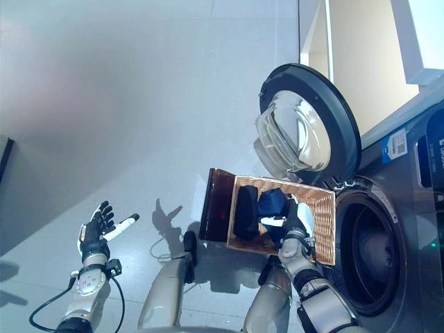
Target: Pick up the clothes and place them into the washing machine
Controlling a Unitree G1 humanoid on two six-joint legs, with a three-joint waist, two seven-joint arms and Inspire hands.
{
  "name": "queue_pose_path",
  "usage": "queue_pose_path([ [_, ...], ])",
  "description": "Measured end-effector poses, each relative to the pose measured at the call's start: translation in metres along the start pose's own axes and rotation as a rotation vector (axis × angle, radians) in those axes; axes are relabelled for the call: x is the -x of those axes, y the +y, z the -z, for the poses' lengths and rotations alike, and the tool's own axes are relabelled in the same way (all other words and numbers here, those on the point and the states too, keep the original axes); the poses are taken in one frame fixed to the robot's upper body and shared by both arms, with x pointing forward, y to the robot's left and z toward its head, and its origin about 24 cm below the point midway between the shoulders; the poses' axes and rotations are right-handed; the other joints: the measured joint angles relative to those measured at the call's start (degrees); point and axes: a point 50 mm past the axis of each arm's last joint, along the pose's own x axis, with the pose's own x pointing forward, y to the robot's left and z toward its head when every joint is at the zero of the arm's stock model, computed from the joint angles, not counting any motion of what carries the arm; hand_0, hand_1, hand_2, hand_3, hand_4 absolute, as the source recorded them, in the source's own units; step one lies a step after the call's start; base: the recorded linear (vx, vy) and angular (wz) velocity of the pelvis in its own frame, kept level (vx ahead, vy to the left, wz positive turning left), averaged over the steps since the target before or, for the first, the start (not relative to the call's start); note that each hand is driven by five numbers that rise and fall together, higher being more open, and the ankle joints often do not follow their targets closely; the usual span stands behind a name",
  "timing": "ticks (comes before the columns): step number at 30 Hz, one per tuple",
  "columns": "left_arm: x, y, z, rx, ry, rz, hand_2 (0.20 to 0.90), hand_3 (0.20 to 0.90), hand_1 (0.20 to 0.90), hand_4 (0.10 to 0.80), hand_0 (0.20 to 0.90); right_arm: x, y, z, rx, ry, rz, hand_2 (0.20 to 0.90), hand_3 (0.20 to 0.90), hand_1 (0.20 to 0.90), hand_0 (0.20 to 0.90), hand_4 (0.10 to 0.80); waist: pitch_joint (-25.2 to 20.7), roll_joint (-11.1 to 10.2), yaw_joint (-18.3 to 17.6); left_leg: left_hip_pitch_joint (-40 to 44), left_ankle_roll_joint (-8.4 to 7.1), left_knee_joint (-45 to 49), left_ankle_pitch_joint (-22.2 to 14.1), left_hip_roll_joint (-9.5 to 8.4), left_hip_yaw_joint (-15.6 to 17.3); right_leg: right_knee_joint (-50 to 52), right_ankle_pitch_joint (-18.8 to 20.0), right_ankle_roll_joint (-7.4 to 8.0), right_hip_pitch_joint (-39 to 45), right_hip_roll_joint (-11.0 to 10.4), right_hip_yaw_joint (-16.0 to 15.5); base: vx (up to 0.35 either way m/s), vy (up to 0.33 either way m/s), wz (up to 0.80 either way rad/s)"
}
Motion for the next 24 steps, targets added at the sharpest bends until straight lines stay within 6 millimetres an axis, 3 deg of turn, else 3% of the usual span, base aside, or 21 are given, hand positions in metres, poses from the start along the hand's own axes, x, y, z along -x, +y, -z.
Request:
queue_pose_path([
  [7,0.000,-0.001,-0.001,0.003,-0.005,0.002,0.900,0.900,0.900,0.800,0.900,-0.003,-0.003,0.000,0.141,-0.003,0.023,0.900,0.900,0.900,0.900,0.800,0.65,1.11,0.85,-1.94,0.21,3.61,-1.19,-0.01,-0.54,2.27,-0.81,-0.06,-1.01,-0.64,0.07,-0.008,0.008,0.03],
  [24,0.000,-0.002,-0.006,-0.004,-0.035,0.014,0.900,0.900,0.900,0.800,0.900,-0.015,-0.017,-0.013,0.204,-0.032,0.107,0.900,0.900,0.900,0.900,0.800,2.80,1.46,0.91,-10.85,1.40,15.68,-5.36,0.16,-0.95,10.45,-2.03,-0.12,-8.92,-2.10,3.50,-0.007,0.009,0.00],
])
